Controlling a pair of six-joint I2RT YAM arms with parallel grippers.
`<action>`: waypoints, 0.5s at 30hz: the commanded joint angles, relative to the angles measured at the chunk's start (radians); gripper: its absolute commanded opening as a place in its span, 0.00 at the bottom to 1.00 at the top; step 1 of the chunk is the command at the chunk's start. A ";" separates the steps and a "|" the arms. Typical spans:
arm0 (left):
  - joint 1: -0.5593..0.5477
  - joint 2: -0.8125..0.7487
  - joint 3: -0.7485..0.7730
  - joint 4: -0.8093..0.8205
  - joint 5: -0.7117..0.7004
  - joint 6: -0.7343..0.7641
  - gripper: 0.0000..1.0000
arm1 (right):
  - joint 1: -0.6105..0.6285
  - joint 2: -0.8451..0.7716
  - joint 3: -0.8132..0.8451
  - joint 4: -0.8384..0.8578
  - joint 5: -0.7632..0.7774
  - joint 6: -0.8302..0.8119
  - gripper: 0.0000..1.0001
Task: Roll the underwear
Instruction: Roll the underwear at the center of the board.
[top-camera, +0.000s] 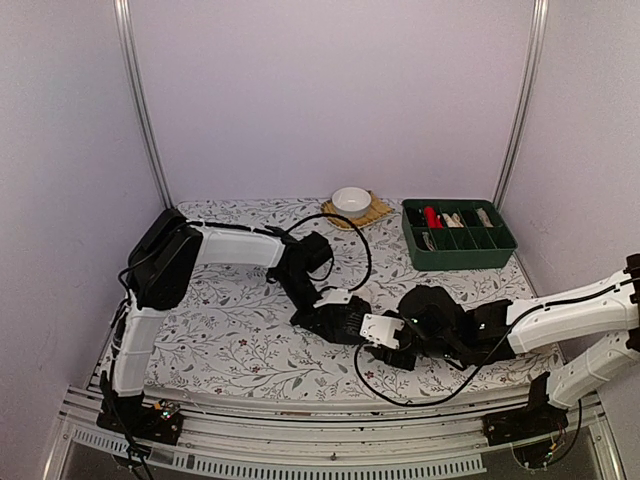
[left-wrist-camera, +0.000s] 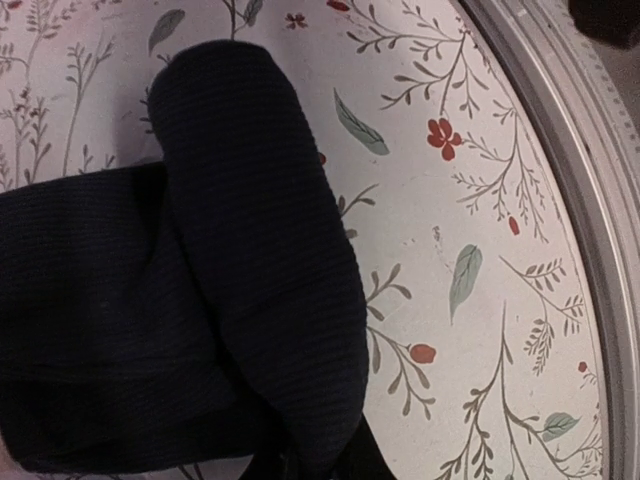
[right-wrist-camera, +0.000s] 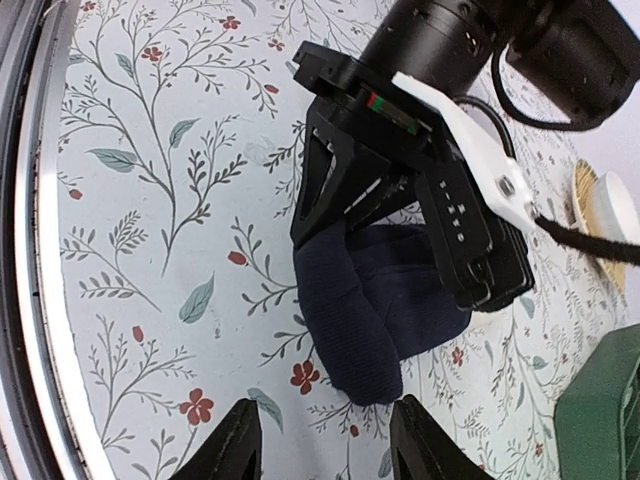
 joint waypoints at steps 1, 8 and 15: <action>0.031 0.104 0.060 -0.191 0.000 -0.032 0.00 | 0.055 0.096 0.011 0.131 0.162 -0.121 0.46; 0.055 0.174 0.154 -0.273 0.027 -0.031 0.00 | 0.070 0.371 0.174 0.071 0.285 -0.213 0.46; 0.063 0.188 0.166 -0.295 0.034 -0.021 0.00 | 0.068 0.489 0.224 0.098 0.325 -0.251 0.50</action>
